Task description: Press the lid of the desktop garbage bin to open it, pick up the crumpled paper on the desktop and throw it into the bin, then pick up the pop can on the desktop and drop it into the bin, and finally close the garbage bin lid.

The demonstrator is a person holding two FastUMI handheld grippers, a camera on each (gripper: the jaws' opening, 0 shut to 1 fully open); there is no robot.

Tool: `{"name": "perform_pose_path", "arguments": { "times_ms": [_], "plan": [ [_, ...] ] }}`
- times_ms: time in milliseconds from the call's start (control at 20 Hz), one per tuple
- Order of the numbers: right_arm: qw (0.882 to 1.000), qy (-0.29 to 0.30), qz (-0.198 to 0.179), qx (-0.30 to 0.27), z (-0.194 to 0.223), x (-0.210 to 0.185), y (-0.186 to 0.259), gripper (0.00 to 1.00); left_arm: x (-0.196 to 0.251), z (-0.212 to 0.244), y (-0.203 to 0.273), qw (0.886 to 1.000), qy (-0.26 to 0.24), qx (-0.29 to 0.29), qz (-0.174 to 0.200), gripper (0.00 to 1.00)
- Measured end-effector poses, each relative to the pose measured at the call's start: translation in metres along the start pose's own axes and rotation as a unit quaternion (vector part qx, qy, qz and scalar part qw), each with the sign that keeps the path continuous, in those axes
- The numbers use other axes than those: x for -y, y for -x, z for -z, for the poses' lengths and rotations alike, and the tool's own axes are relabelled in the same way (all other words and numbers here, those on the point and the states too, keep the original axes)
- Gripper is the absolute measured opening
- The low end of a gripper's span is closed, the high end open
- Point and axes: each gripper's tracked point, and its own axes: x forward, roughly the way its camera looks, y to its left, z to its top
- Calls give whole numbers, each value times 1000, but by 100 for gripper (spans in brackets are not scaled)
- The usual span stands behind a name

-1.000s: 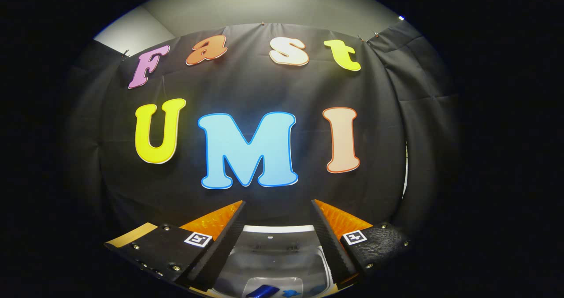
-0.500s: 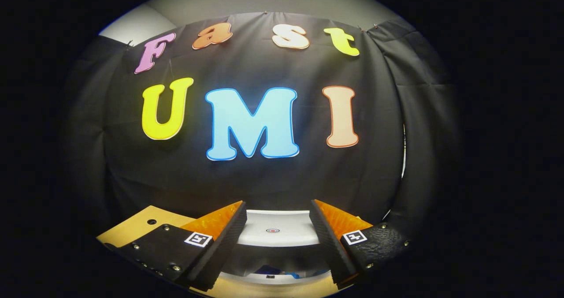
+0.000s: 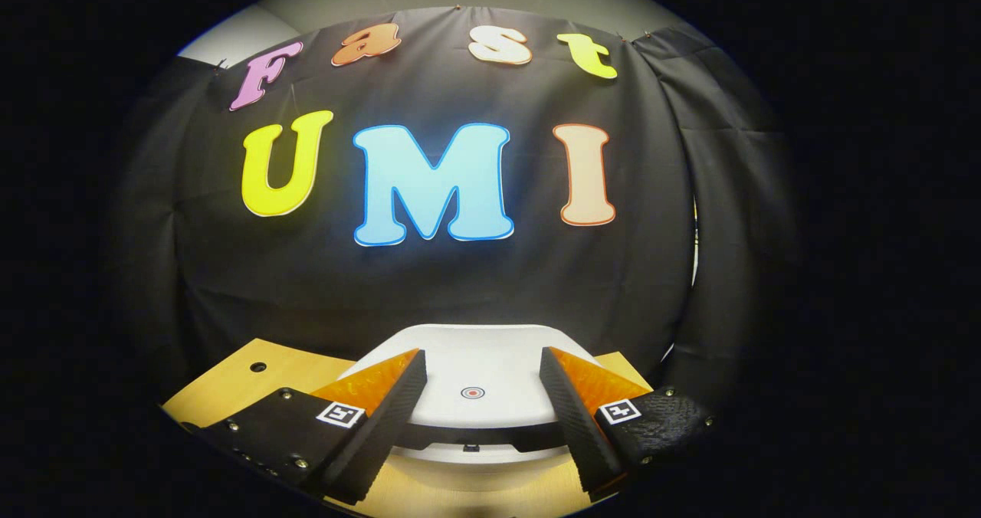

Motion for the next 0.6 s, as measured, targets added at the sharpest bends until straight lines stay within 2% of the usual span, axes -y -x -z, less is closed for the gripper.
{"name": "perform_pose_path", "arguments": {
  "times_ms": [50, 100, 200, 250, 450, 600],
  "plan": [
    [1000, 5, 3, 4, 1, 0, 2, 95, -1, 0, 1, 1000, -3, 1, 0, 91],
    [1000, 11, 7, 9, 3, 0, 3, 95, -1, 1, 2, 1000, -5, 0, 0, 95],
    [1000, 22, 14, 11, 7, 0, 6, 95, -1, 3, 2, 1000, -7, -2, 2, 95],
    [1000, 24, 16, 8, 10, 0, 7, 95, 0, 3, 2, 1000, -6, -3, 3, 100],
    [1000, 7, 16, -5, 23, -1, 10, 95, 2, 3, 0, 1000, -5, -2, 10, 89],
    [1000, -8, 13, -15, 33, -1, 11, 95, 6, 3, -2, 1000, -5, -2, 16, 89]
  ]
}}
